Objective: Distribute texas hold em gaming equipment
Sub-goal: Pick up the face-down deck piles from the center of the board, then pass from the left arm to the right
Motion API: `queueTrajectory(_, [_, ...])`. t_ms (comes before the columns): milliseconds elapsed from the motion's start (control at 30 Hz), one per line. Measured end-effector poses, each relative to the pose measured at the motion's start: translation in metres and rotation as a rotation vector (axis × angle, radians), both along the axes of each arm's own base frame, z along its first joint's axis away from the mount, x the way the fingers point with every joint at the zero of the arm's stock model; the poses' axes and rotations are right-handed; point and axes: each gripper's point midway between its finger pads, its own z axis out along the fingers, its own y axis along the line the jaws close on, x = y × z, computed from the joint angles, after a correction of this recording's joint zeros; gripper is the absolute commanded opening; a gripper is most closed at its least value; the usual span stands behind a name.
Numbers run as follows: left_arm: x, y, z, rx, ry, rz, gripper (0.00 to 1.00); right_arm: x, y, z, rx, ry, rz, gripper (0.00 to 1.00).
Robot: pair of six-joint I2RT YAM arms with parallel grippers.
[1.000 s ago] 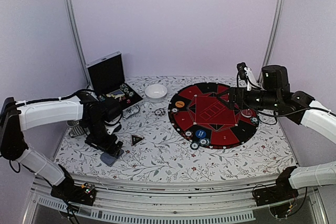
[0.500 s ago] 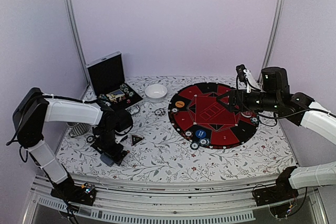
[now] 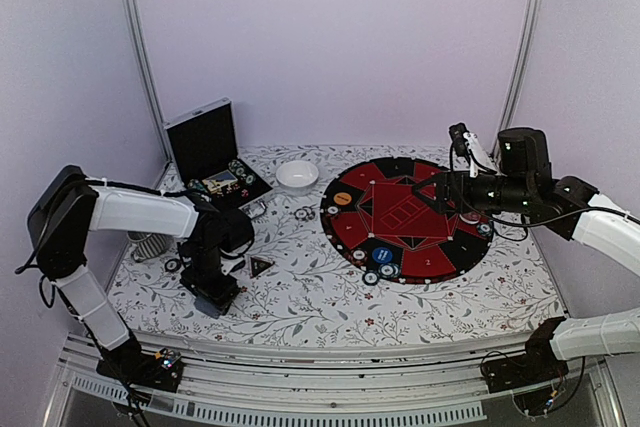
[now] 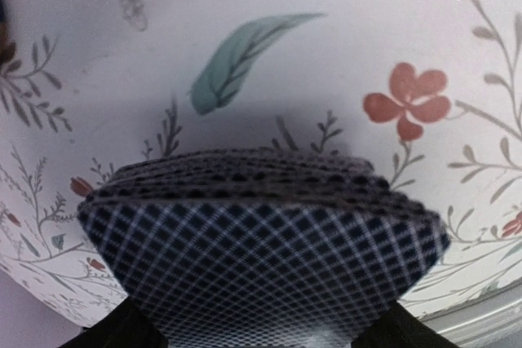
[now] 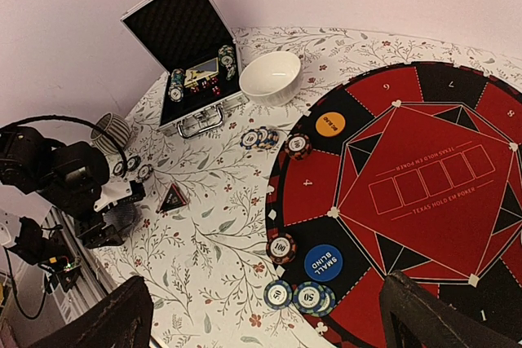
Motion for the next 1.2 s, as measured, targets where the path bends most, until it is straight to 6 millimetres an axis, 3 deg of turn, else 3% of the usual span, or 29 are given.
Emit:
queueTrajectory(300, [-0.003,-0.007,0.004,-0.051,0.01,-0.023,0.48,-0.003,-0.003,0.009,0.015,-0.023,-0.001,0.99])
queueTrajectory(600, [0.001,-0.016,0.01,-0.082,-0.002,-0.044,0.47,-0.006,0.0,0.01,0.027,-0.013,0.017,0.99])
queueTrajectory(800, [0.023,-0.072,0.054,-0.214,-0.119,-0.151,0.46,-0.007,0.017,-0.01,0.048,0.08,0.077,0.99])
queueTrajectory(1067, [0.028,-0.164,0.148,-0.298,-0.345,-0.503,0.47,-0.012,0.053,-0.035,0.146,0.261,0.197,0.99])
queueTrajectory(1200, [0.025,-0.176,0.158,-0.262,-0.383,-0.628,0.47,-0.021,0.08,-0.03,0.238,0.306,0.295,0.99])
